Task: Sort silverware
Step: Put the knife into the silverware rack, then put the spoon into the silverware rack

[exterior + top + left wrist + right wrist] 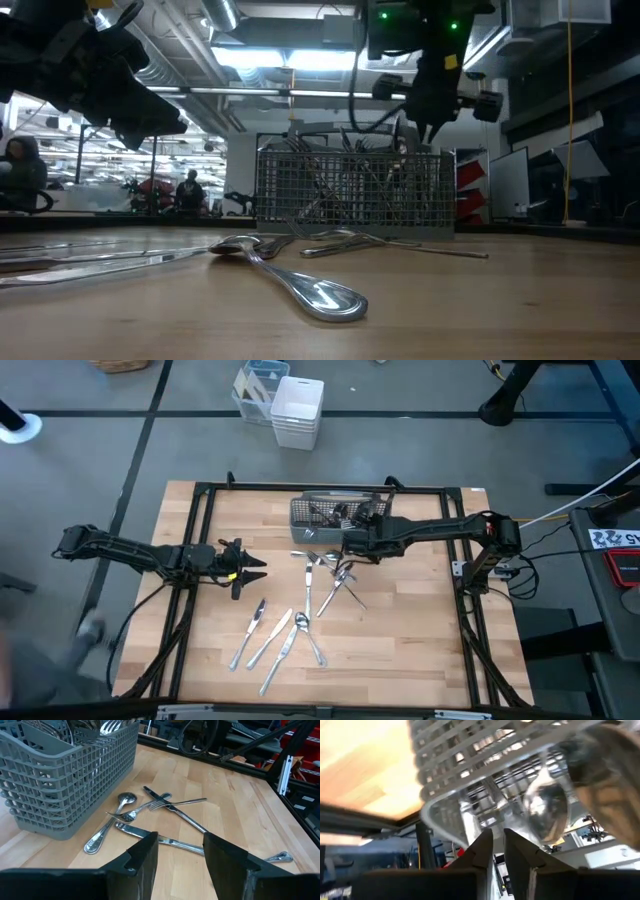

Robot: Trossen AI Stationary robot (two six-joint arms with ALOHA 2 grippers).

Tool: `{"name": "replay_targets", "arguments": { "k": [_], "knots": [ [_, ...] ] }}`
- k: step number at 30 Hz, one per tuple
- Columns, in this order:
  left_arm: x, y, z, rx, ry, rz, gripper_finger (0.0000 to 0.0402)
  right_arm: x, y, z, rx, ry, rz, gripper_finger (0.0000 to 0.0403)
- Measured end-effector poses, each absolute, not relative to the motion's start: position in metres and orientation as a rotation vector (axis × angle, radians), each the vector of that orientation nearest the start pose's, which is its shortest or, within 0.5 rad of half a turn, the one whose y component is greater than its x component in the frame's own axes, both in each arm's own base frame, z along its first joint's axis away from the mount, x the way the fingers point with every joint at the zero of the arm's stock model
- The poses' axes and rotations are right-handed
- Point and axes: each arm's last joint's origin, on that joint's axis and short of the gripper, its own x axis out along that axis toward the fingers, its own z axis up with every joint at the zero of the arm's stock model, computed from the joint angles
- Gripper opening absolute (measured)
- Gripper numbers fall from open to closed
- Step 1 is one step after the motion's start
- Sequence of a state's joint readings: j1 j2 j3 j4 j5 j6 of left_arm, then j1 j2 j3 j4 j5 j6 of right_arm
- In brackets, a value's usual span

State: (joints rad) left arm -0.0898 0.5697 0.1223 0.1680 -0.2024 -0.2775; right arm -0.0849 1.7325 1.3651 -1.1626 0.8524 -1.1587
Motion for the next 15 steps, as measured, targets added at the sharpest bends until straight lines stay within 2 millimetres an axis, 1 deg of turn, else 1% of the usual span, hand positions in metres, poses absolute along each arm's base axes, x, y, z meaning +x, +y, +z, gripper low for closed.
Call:
{"name": "replay_targets", "arguments": {
  "k": [9, 15],
  "knots": [
    [0.1369, -0.0065, 0.1675, -0.242, 0.259, 0.15, 0.015, 0.3166, -0.0489, 0.2457, -1.443, 1.786, 0.161, 0.0048],
    [0.1369, -0.0065, 0.1674, -0.337, 0.252, 0.163, 0.015, 0.316, -0.0497, 0.2468, -1.417, 1.796, 0.042, 0.0048]
  ]
}}
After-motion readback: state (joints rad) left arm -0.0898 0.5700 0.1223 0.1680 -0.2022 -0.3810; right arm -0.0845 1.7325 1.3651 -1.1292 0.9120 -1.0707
